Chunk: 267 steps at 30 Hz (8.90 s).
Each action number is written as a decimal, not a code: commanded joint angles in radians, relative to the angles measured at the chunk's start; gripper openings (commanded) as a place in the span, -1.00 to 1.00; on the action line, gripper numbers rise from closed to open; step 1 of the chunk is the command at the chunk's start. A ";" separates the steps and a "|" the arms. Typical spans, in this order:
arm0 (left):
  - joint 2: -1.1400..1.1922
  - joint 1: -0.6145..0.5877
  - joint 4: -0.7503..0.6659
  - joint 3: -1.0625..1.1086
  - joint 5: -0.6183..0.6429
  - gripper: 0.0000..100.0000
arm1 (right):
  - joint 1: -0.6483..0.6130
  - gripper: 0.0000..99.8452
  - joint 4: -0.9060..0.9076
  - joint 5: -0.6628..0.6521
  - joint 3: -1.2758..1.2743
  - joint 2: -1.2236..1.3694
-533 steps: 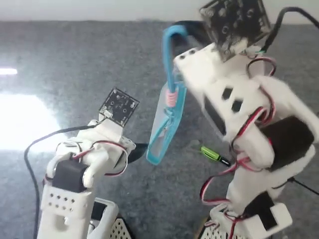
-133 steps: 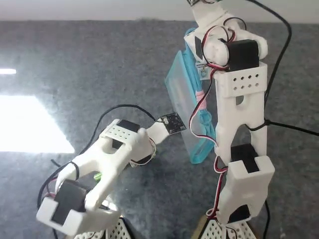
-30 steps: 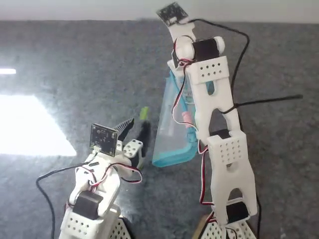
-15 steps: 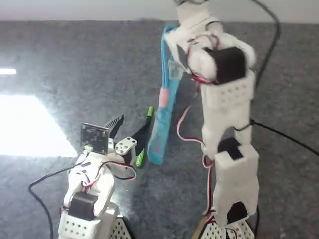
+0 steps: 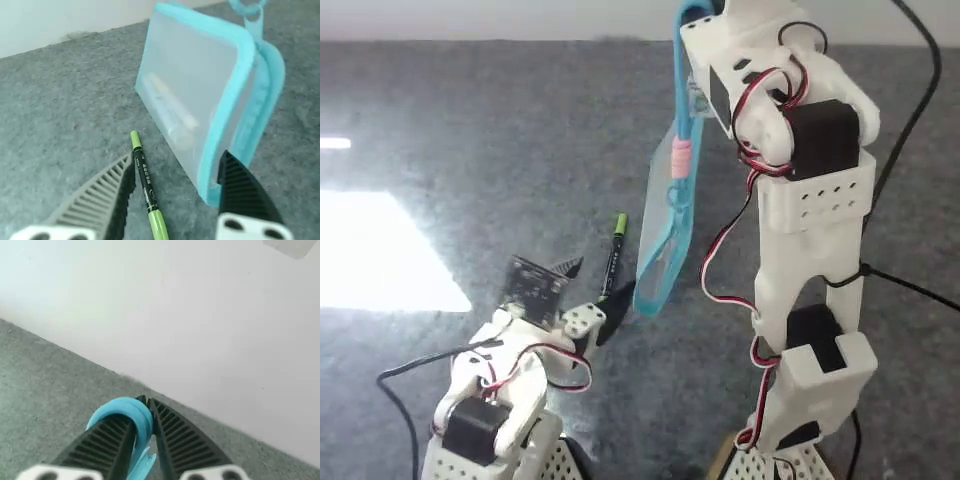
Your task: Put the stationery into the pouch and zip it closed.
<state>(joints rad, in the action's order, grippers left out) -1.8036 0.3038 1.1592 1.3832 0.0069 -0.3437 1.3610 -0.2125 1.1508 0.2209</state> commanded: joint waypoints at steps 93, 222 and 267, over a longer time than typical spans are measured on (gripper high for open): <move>-0.018 -0.003 -0.433 0.297 0.127 -0.61 | -0.283 -0.99 0.056 0.087 0.100 -0.364; -0.020 -0.899 -0.663 0.265 -0.474 -0.98 | -0.394 -0.99 -0.495 0.744 -1.169 0.283; -0.018 0.014 -0.219 -0.211 0.000 -0.98 | -0.197 -0.99 -1.112 0.354 -1.872 -1.237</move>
<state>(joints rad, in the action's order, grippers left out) -1.8021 0.3038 0.9904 1.2421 -0.0038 -0.4910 0.2777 0.1634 -0.7580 -0.9912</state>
